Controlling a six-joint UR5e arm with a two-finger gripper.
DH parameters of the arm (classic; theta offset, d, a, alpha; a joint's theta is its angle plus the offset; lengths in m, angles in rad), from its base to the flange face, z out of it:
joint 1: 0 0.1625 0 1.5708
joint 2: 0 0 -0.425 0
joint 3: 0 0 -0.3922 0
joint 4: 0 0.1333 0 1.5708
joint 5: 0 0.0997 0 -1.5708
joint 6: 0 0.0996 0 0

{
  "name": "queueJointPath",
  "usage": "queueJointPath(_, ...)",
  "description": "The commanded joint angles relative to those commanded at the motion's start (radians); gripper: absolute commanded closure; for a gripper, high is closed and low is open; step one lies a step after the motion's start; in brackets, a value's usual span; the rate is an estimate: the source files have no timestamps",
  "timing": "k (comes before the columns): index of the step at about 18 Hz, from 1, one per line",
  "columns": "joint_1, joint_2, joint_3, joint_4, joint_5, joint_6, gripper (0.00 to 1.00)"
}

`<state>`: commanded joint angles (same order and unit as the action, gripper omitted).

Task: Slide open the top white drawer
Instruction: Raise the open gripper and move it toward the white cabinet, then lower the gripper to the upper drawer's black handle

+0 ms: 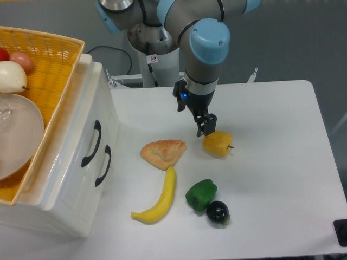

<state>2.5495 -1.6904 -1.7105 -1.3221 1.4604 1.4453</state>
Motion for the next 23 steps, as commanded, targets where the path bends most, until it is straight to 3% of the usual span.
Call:
queueJointPath(2, -0.002, -0.006, 0.028, -0.032, -0.008, -0.113, 0.0)
queueJointPath(8, 0.0, -0.018, 0.066, -0.029, -0.173, -0.472, 0.0)
queueJointPath(12, -0.011, -0.026, 0.068, -0.032, -0.178, -0.511, 0.0)
queueJointPath(17, -0.069, -0.058, 0.071, -0.034, -0.19, -0.738, 0.0)
queueJointPath(23, -0.104, -0.072, 0.09, -0.031, -0.176, -0.756, 0.0)
